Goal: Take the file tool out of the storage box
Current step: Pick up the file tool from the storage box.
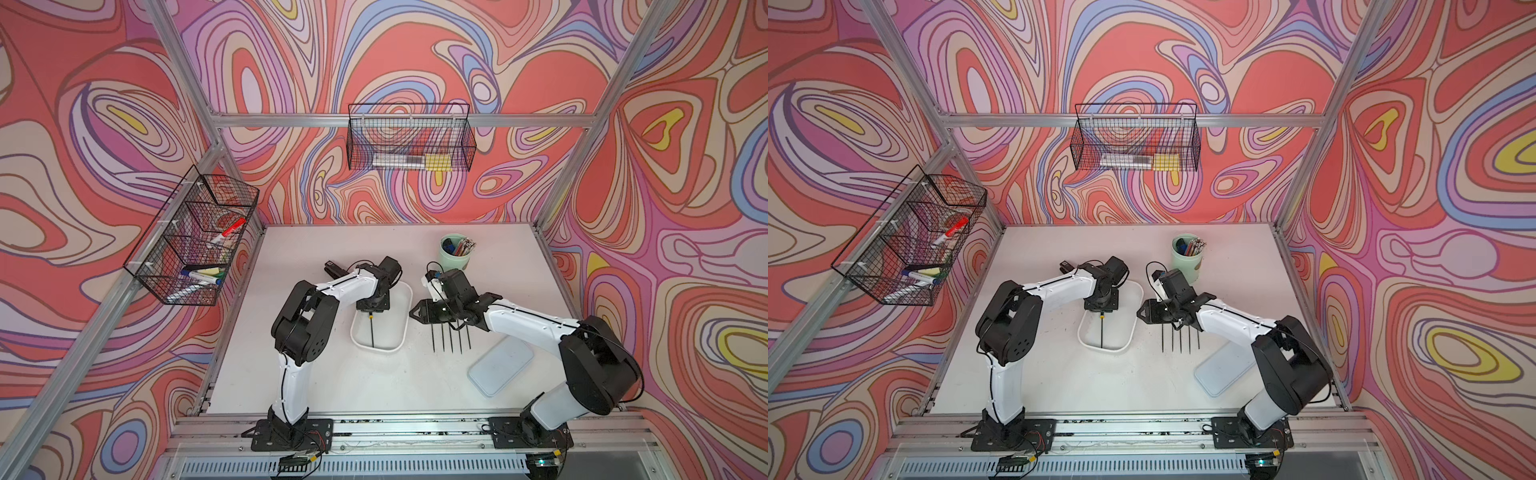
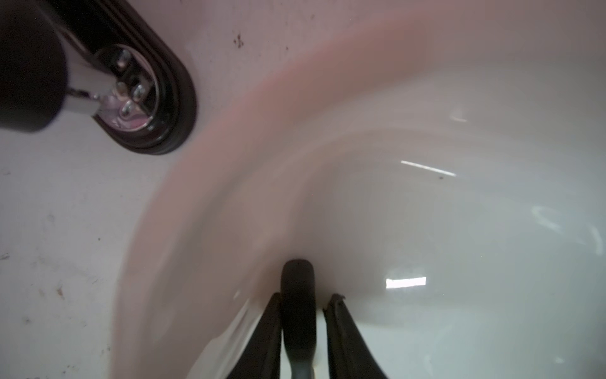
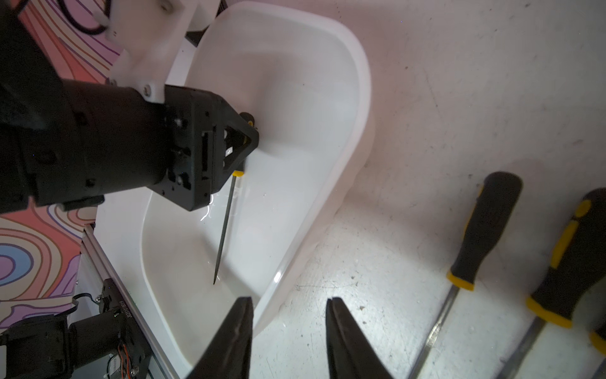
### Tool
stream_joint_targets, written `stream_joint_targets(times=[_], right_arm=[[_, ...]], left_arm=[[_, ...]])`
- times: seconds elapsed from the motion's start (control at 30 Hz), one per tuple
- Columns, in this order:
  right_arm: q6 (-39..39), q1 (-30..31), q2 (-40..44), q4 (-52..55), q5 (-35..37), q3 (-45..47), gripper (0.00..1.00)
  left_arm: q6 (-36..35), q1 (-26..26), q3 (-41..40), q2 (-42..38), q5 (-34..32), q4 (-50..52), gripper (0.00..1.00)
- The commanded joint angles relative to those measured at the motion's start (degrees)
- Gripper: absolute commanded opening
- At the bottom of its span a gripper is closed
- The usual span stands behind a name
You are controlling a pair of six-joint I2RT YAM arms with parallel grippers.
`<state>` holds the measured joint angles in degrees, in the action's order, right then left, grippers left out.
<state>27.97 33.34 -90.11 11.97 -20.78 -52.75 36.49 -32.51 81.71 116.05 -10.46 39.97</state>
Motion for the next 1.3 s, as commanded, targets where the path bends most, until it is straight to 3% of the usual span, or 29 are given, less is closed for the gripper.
stream_joint_targets(times=[0.0,0.23,0.47,0.7,0.97,1.27], right_arm=[[0.2,-0.3,1.6,-1.0,0.7,0.8,0.38],[2.4,-0.3,2.2,-6.5,-4.9,3.0,0.38],[6.1,-0.3,2.6,-13.0,-12.0,4.4,0.38],[6.6,-0.3,2.3,-14.6,-13.3,4.5,0.37],[6.5,-0.3,2.0,-14.8,-13.7,4.3,0.18],[6.3,-0.3,1.5,-14.5,-13.1,4.3,0.16]], left_arm=[[-1.0,0.6,0.8,1.1,2.0,-2.1,0.22],[-0.9,0.7,-2.6,-5.8,9.9,-11.8,0.11],[1.6,1.3,-5.6,-12.9,19.0,-21.6,0.1],[6.0,2.2,-6.3,-15.3,26.7,-27.0,0.09],[6.6,2.2,-5.2,-15.6,28.0,-27.2,0.08],[7.2,2.7,-6.2,-16.7,29.3,-28.3,0.08]])
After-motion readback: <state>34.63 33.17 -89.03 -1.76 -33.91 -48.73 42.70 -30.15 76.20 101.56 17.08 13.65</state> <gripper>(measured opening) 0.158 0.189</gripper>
